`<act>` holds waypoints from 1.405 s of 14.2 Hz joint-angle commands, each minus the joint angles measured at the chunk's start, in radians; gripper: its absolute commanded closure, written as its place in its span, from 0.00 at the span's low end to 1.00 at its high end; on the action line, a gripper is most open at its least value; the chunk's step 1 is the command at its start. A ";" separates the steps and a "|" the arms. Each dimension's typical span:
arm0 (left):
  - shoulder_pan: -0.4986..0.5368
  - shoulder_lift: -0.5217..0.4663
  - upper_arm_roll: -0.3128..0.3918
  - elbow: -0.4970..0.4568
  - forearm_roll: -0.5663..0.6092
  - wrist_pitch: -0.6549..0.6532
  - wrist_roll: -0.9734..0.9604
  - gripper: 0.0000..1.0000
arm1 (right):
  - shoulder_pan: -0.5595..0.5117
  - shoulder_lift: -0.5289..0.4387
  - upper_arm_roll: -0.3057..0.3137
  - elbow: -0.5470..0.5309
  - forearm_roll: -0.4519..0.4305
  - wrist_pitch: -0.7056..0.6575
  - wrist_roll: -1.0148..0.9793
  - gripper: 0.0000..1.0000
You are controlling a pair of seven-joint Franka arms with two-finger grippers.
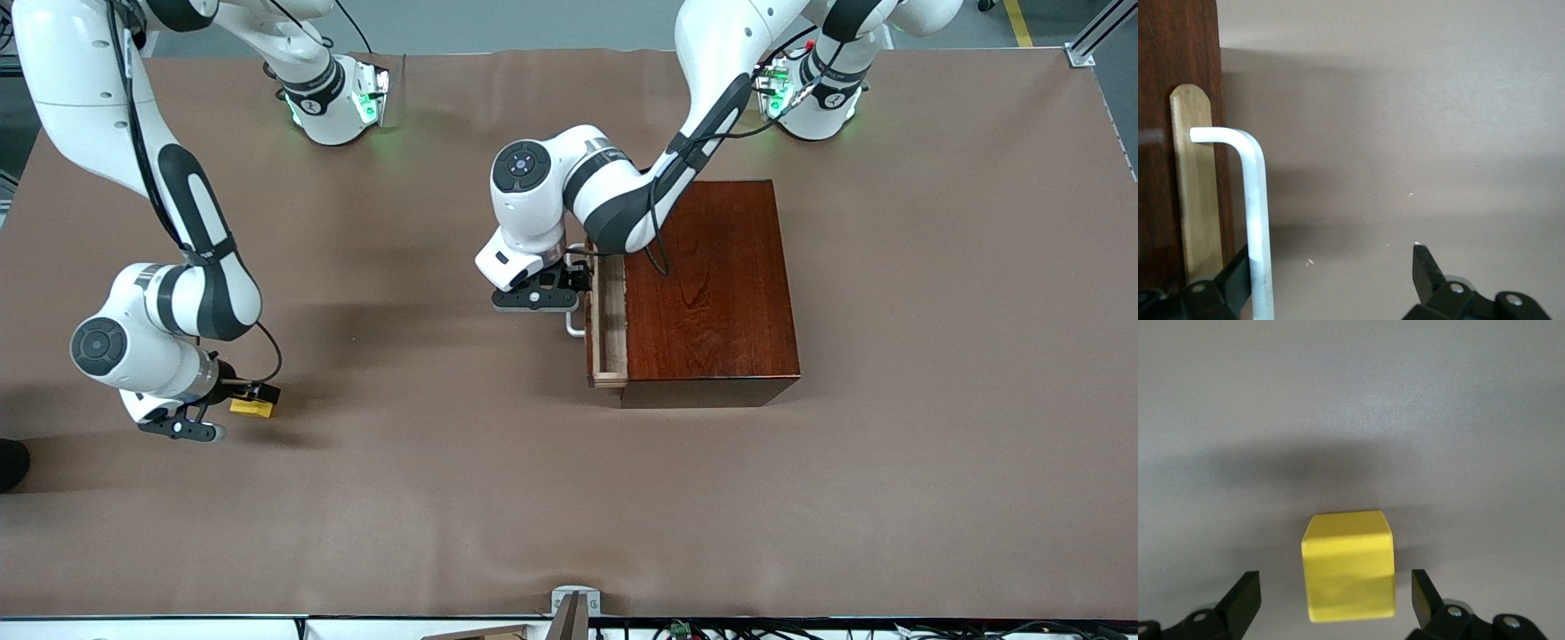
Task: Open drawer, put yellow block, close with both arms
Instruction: 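Pull the drawer open with the left gripper while the right gripper grasps the cube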
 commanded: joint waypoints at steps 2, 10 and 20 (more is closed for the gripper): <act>-0.023 0.027 -0.001 0.036 -0.019 0.031 -0.009 0.00 | 0.004 0.036 -0.001 0.023 -0.002 0.024 0.003 0.00; -0.049 0.039 -0.001 0.038 -0.116 0.139 -0.009 0.00 | 0.003 0.042 -0.001 0.025 -0.006 0.038 -0.001 0.28; -0.080 0.064 -0.020 0.059 -0.168 0.262 -0.008 0.00 | -0.005 0.040 -0.001 0.037 -0.029 0.033 -0.007 1.00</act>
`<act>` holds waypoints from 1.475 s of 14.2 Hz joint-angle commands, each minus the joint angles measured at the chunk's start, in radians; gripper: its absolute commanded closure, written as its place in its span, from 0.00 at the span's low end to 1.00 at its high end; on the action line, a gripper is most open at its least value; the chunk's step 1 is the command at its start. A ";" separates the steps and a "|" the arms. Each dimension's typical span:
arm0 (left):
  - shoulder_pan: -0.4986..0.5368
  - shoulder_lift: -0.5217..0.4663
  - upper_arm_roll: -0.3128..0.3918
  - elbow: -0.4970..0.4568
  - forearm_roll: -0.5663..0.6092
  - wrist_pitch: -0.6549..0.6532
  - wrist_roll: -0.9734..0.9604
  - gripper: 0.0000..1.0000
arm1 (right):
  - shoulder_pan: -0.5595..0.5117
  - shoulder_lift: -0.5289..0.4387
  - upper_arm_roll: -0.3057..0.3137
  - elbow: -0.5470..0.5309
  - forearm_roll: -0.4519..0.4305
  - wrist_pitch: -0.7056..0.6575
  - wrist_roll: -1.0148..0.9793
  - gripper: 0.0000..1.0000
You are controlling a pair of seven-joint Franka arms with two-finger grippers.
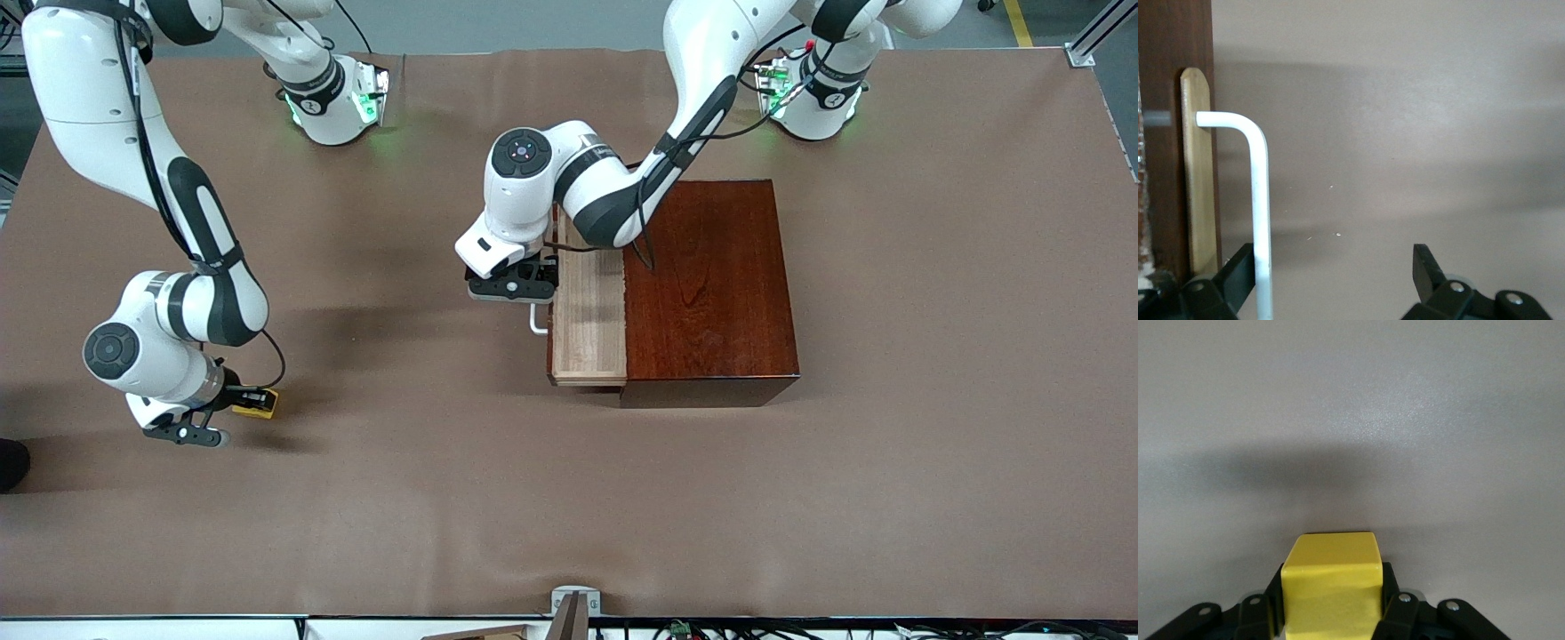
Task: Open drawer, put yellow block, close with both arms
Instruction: 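Pull the drawer open with the left gripper while the right gripper grasps the cube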
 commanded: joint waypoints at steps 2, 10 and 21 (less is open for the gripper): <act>-0.047 0.049 -0.031 0.066 -0.075 0.108 -0.018 0.00 | -0.008 0.003 0.002 0.024 -0.015 -0.009 -0.064 1.00; -0.047 0.036 -0.044 0.080 -0.135 0.137 -0.044 0.00 | -0.019 -0.085 0.002 0.027 -0.012 -0.055 -0.440 1.00; -0.010 -0.065 -0.028 0.077 -0.135 0.037 -0.055 0.00 | 0.002 -0.223 0.019 0.060 0.002 -0.216 -0.818 1.00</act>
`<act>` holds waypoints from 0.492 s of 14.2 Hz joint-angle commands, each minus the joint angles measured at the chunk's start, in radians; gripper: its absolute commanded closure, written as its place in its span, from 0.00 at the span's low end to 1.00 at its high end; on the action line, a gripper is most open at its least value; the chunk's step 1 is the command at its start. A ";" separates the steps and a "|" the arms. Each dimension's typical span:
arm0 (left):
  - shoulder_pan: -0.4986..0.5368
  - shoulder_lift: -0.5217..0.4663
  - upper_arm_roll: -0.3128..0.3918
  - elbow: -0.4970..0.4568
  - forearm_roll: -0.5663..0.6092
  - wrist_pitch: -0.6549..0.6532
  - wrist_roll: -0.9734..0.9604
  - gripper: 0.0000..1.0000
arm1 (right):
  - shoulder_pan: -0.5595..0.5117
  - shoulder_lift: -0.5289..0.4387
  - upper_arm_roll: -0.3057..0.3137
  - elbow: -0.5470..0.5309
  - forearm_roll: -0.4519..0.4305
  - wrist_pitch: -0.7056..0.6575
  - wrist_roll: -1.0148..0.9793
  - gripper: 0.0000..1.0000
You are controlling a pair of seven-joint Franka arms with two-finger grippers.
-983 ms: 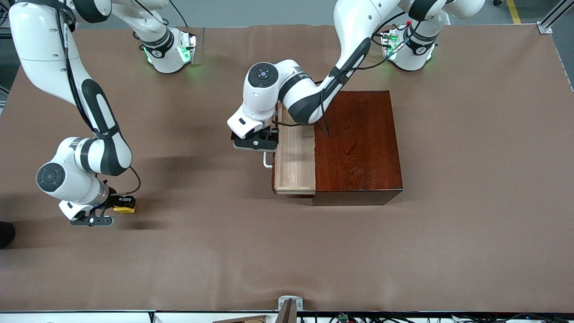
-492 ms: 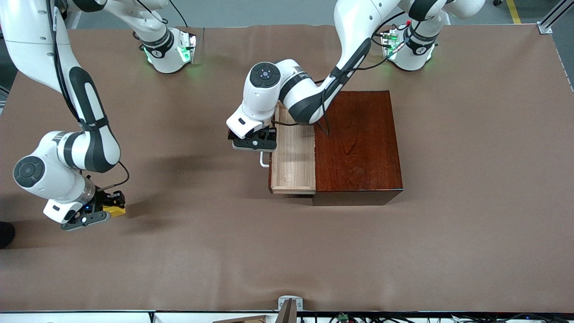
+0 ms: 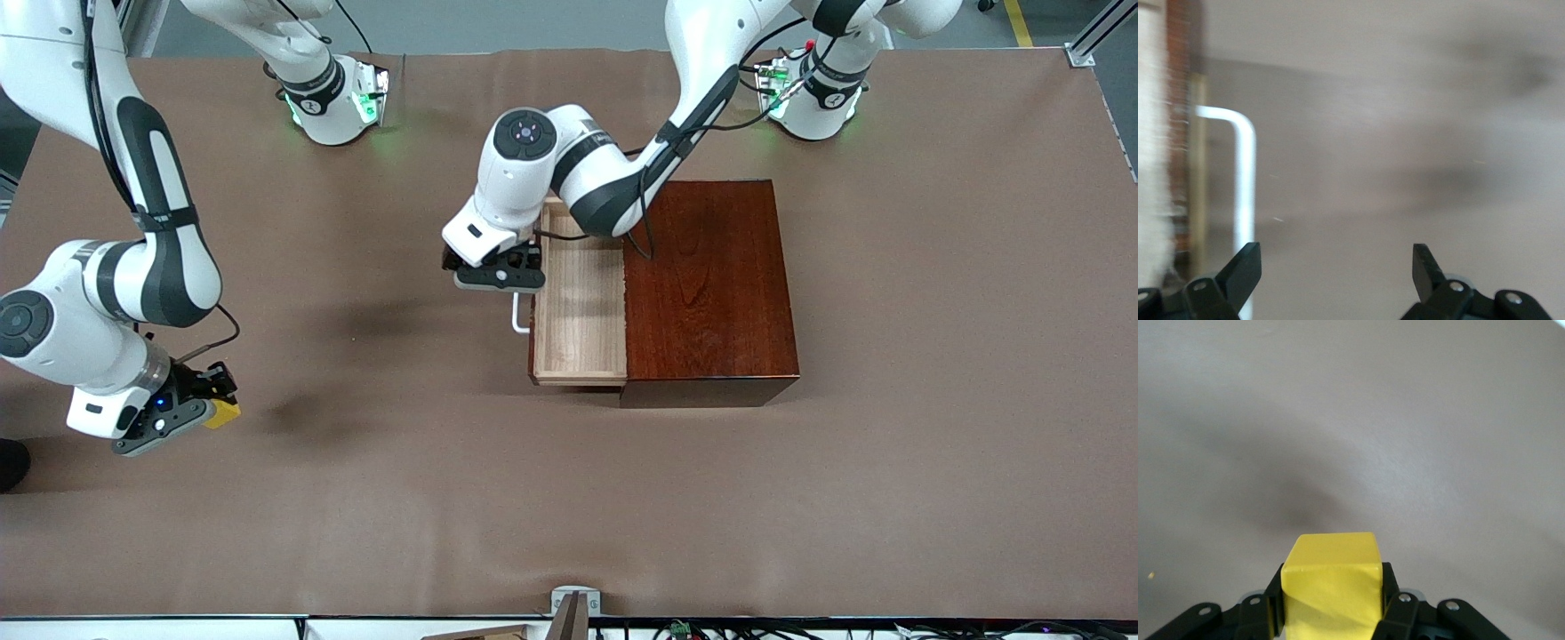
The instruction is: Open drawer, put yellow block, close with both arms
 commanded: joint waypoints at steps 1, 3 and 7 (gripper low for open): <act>0.001 -0.038 -0.005 0.015 -0.025 -0.022 -0.044 0.00 | 0.004 -0.052 0.012 -0.010 0.003 -0.058 -0.098 1.00; 0.018 -0.086 -0.004 0.015 -0.025 -0.064 -0.084 0.00 | 0.004 -0.066 0.030 -0.005 0.003 -0.085 -0.137 1.00; 0.116 -0.220 -0.002 0.011 -0.022 -0.329 -0.081 0.00 | 0.007 -0.101 0.119 0.033 0.003 -0.191 -0.217 1.00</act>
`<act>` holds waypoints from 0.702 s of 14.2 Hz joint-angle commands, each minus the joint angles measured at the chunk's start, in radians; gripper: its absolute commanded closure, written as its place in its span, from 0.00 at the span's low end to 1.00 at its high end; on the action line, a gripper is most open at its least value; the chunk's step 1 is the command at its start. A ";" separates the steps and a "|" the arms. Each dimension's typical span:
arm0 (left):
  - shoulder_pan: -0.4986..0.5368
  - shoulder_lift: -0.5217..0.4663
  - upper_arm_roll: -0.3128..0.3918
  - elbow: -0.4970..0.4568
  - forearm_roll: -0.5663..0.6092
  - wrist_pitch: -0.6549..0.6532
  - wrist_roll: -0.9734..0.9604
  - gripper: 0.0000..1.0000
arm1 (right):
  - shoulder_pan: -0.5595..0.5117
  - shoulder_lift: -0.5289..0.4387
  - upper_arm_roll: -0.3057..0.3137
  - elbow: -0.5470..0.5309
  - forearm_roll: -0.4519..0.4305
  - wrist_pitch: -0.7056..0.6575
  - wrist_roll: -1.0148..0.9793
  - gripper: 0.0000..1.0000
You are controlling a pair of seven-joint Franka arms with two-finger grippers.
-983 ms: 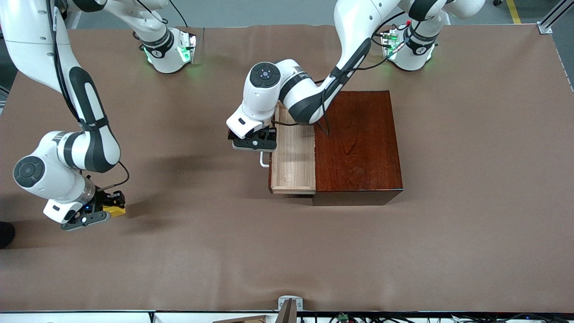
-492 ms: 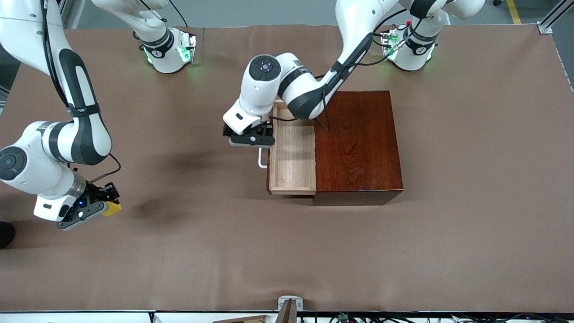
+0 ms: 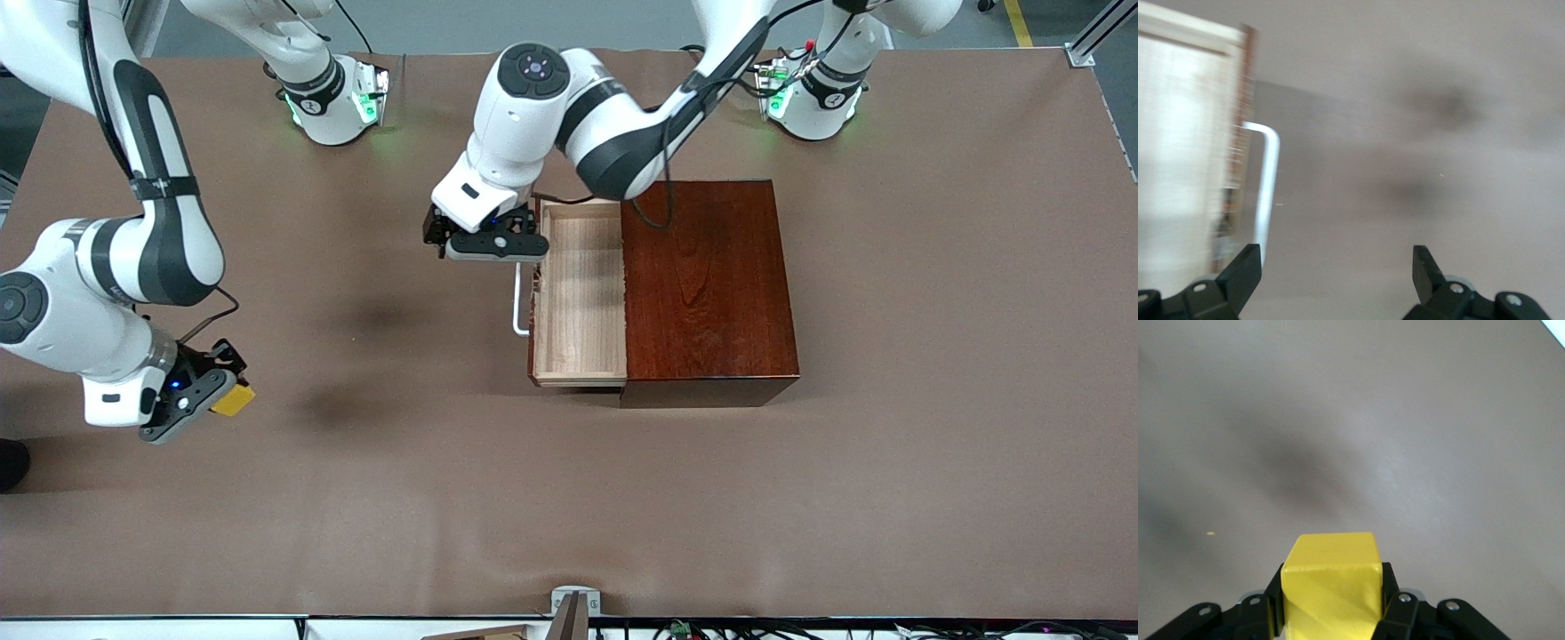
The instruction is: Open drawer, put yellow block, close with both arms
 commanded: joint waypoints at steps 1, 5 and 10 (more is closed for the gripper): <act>0.093 -0.134 -0.001 -0.031 -0.015 -0.193 0.009 0.00 | -0.001 -0.050 0.059 0.010 0.003 -0.067 -0.081 1.00; 0.258 -0.275 0.001 -0.043 -0.009 -0.490 0.382 0.00 | 0.005 -0.073 0.149 0.052 0.003 -0.139 -0.236 1.00; 0.531 -0.412 -0.005 -0.089 -0.003 -0.681 0.728 0.00 | 0.102 -0.064 0.237 0.095 0.001 -0.147 -0.271 1.00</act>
